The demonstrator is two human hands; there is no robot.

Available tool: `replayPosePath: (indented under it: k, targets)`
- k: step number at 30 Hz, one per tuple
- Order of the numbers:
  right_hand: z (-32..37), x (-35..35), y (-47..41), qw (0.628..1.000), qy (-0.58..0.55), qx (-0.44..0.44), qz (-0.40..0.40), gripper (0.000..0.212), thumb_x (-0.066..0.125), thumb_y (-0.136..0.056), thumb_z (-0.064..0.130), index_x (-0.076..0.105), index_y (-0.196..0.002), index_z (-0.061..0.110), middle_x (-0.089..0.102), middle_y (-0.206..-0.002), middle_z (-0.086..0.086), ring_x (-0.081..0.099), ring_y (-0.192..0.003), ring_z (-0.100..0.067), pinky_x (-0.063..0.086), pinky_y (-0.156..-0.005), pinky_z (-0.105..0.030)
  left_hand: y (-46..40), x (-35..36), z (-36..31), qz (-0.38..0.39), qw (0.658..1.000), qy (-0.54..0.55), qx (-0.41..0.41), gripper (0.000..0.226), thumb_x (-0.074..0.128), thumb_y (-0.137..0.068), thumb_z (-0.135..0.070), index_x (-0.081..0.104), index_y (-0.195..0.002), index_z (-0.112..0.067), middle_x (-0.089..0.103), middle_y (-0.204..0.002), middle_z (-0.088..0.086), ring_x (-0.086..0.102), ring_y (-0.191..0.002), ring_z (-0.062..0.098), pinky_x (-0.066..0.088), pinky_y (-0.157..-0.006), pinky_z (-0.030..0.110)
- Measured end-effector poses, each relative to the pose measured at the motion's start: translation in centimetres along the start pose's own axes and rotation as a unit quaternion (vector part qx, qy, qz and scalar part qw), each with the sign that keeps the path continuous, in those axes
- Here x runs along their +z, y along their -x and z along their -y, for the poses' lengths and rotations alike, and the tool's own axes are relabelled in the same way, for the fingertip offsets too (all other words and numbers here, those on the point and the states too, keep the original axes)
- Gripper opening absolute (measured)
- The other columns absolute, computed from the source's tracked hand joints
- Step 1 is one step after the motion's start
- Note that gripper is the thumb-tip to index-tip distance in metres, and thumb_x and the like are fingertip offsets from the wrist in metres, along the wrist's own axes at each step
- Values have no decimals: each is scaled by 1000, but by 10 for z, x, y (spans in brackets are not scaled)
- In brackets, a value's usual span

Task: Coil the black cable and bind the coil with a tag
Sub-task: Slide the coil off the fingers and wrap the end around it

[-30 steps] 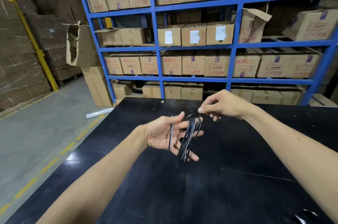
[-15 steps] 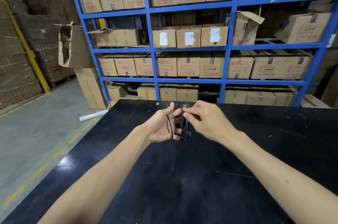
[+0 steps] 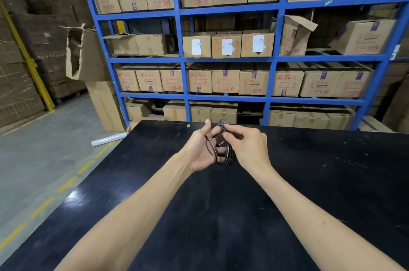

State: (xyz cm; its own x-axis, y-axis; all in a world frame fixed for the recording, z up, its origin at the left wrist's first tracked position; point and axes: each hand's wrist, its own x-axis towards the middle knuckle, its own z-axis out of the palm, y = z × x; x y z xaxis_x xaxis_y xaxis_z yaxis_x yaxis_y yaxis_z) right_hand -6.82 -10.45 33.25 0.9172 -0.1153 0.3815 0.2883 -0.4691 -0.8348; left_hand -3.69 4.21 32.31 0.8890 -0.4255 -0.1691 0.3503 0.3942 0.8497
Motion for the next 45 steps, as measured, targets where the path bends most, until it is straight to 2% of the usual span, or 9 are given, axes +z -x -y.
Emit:
replayPosePath:
  k: [2, 7, 9, 15, 20, 28, 31, 37, 45]
  targets:
    - [1, 2, -1, 1000, -21, 20, -8, 28, 73, -93, 16, 78, -120, 21, 79, -112, 3, 70, -105, -9, 55, -98, -27, 2, 5, -1, -18, 1000, 10, 18, 66, 26, -101, -56, 77, -94, -15, 66, -109, 12, 56, -69, 18, 44, -63, 33]
    - [0, 11, -3, 998, -31, 46, -30, 28, 70, -95, 16, 78, -121, 20, 78, -112, 1, 67, -105, -10, 53, -93, -23, 0, 20, 3, -180, 978, -80, 64, 54, 37, -102, -48, 68, -110, -5, 77, -90, 9, 69, -81, 20, 57, -79, 36]
    - [-2, 12, -7, 995, -52, 70, -49, 29, 71, -95, 16, 77, -123, 19, 77, -117, 1, 65, -108, -11, 48, -90, -20, 0, 21, 7, -232, 948, -193, 99, 54, 41, -98, -55, 72, -105, -11, 77, -92, 8, 72, -87, 23, 59, -87, 43]
    - [-3, 10, -19, 964, -170, 180, -99, 29, 76, -88, 11, 80, -116, 19, 77, -116, 0, 65, -112, -13, 45, -96, -23, 21, 32, 14, -313, 833, -324, 321, 54, 40, -94, -65, 70, -85, -20, 59, -51, 7, 60, -49, 13, 54, -62, 32]
    - [-3, 8, -27, 939, -240, 226, -98, 28, 78, -84, 7, 82, -109, 19, 78, -115, 0, 68, -111, -18, 53, -102, -34, 17, 31, 16, -251, 863, -313, 307, 49, 24, -100, -41, 69, -96, -20, 34, -55, -10, 33, -53, 9, 31, -56, 29]
    - [-2, 9, -19, 920, -308, 225, -93, 29, 77, -88, 8, 79, -115, 18, 75, -121, 2, 63, -117, -15, 49, -109, -38, 16, 45, 34, -322, 806, -379, 321, 19, 48, -102, -27, 65, -96, -23, 67, -87, -6, 62, -79, 5, 46, -71, 16]
    - [-2, 11, -16, 914, -331, 216, -85, 29, 77, -90, 8, 78, -117, 17, 75, -124, 0, 63, -121, -16, 48, -109, -37, 15, 53, 43, -332, 792, -388, 335, 17, 55, -99, -26, 65, -85, -29, 61, -91, -3, 60, -83, 7, 46, -72, 15]
    - [-6, 9, -14, 913, -351, 197, -67, 27, 71, -95, 9, 77, -120, 16, 75, -122, 1, 65, -120, -16, 51, -103, -31, 7, 54, 53, -330, 758, -419, 375, 21, 58, -98, -19, 74, -93, -7, 61, -81, 2, 59, -72, 13, 51, -64, 24]
    - [-10, -3, -15, 924, -331, 190, -21, 30, 73, -92, 7, 77, -120, 15, 74, -124, 1, 64, -118, -15, 50, -95, -26, 6, 46, 59, -256, 695, -536, 405, 24, 54, -99, -13, 68, -116, -3, 53, -90, -1, 54, -72, 10, 50, -68, 21]
